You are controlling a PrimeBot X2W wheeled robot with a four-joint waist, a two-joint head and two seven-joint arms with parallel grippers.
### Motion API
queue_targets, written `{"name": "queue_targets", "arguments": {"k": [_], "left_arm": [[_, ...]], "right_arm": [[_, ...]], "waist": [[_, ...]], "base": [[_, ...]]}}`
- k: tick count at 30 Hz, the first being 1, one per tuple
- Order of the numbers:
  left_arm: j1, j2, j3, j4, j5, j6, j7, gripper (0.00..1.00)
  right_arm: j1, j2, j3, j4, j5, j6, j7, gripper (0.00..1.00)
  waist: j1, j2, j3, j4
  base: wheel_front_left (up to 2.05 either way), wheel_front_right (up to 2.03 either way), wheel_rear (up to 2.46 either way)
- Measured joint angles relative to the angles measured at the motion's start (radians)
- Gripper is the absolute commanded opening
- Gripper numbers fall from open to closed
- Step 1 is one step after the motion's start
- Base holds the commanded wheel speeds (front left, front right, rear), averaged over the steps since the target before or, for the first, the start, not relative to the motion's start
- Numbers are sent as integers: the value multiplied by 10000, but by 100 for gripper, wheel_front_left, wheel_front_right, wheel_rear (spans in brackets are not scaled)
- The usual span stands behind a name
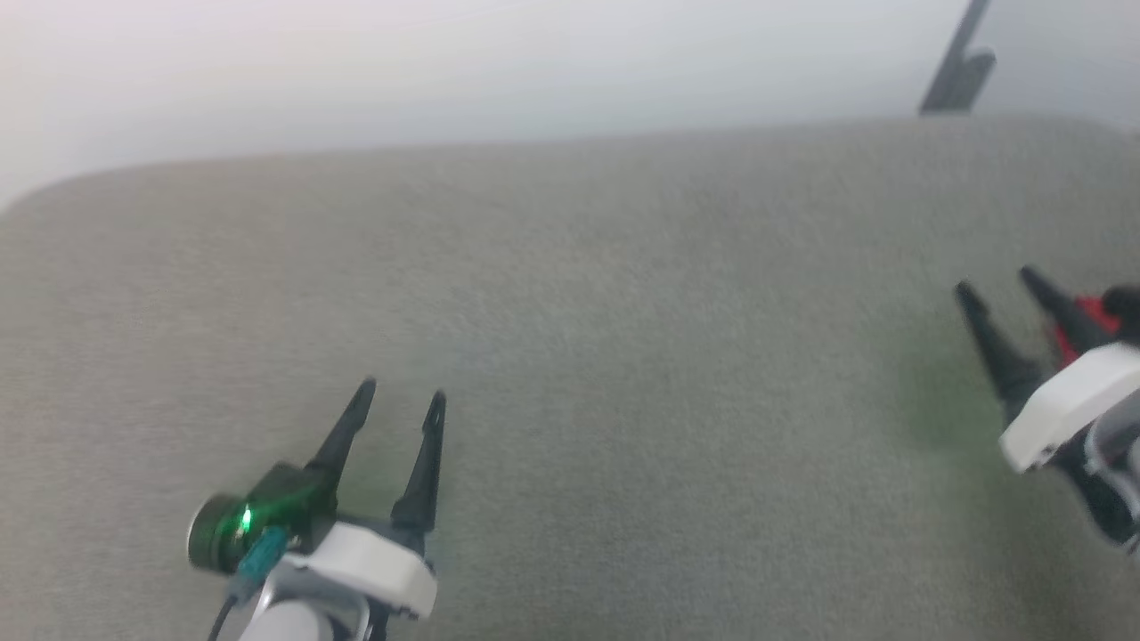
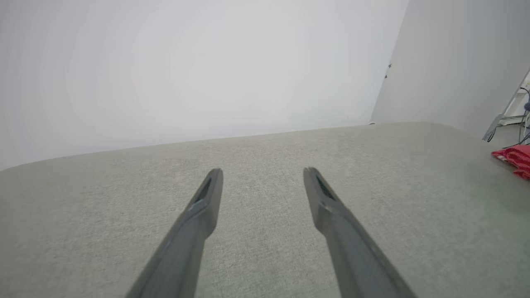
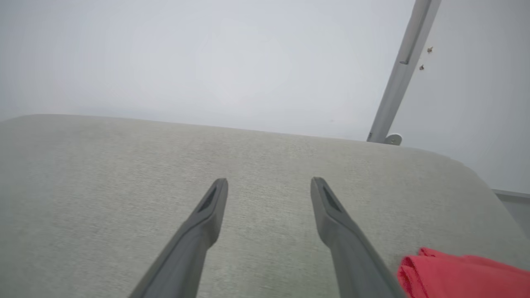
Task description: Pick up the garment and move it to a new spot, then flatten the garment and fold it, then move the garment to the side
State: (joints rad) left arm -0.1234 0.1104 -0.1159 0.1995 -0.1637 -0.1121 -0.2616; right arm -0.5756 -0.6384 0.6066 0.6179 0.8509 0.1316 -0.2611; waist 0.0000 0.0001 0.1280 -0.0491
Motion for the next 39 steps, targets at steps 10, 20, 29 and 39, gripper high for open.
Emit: {"name": "queue_targets", "arguments": {"k": [10, 20, 29, 39], "left_arm": [[802, -128, 610, 219, 69, -117, 2, 100], [1569, -224, 1147, -481, -46, -157, 2, 100], [2470, -240, 1348, -1425, -153, -159, 2, 100], [3263, -353, 1528, -2240, -198, -159, 2, 100]], "right_arm": [[2847, 1223, -2640, -1881, -1524, 0, -4, 100], [4877, 2056, -4437, -3239, -2560, -2, -13, 100], [5793, 2293, -5223, -4178, -3206, -2, -13, 100], [6592, 2646, -5992, -4941, -3484, -4, -13, 100]], "waist": [[0, 0, -1345, 725], [0, 0, -1728, 918], [0, 0, -1768, 936], [0, 0, -1760, 961]], "base": [[0, 0, 0], [0, 0, 0], [0, 0, 0], [0, 0, 0]]}}
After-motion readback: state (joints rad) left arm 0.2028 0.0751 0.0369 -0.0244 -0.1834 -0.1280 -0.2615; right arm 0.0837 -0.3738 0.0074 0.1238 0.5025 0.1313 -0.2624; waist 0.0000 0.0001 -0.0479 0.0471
